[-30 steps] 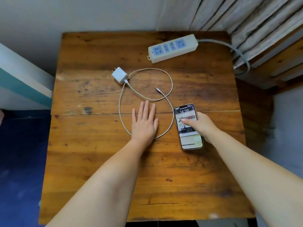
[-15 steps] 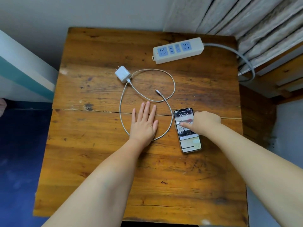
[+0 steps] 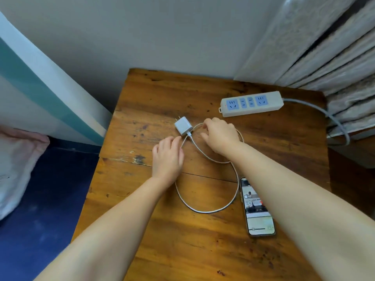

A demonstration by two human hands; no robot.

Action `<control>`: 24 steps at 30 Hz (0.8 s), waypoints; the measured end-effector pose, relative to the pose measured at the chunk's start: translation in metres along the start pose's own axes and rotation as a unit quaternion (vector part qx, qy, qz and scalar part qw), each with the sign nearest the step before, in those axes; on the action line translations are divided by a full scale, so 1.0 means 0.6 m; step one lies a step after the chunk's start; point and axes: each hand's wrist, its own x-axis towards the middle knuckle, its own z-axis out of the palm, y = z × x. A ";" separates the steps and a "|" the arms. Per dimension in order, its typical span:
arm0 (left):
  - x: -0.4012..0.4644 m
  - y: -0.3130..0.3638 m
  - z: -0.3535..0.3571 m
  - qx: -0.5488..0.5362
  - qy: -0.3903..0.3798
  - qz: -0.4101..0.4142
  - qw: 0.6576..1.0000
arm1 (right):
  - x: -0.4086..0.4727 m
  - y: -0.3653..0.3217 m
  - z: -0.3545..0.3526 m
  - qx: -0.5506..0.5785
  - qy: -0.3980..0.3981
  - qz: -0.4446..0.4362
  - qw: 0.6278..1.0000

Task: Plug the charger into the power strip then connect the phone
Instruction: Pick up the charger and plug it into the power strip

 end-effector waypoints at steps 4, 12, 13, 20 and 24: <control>0.035 -0.035 0.009 0.003 0.008 -0.050 0.999 | 0.053 -0.056 0.038 0.025 -0.002 -0.009 1.000; 0.021 -0.021 0.046 0.047 -0.030 0.001 0.998 | 0.079 -0.052 0.081 0.089 -0.019 0.032 0.995; 0.020 -0.019 0.046 0.052 -0.031 -0.003 0.998 | 0.080 -0.049 0.079 0.119 -0.022 0.039 0.992; 0.052 0.003 0.008 -0.115 -0.011 -0.104 0.988 | 0.075 -0.021 -0.014 0.514 0.001 0.140 0.847; 0.076 0.030 -0.030 -0.298 0.042 -0.180 0.936 | 0.074 0.009 -0.122 0.734 0.042 0.200 0.648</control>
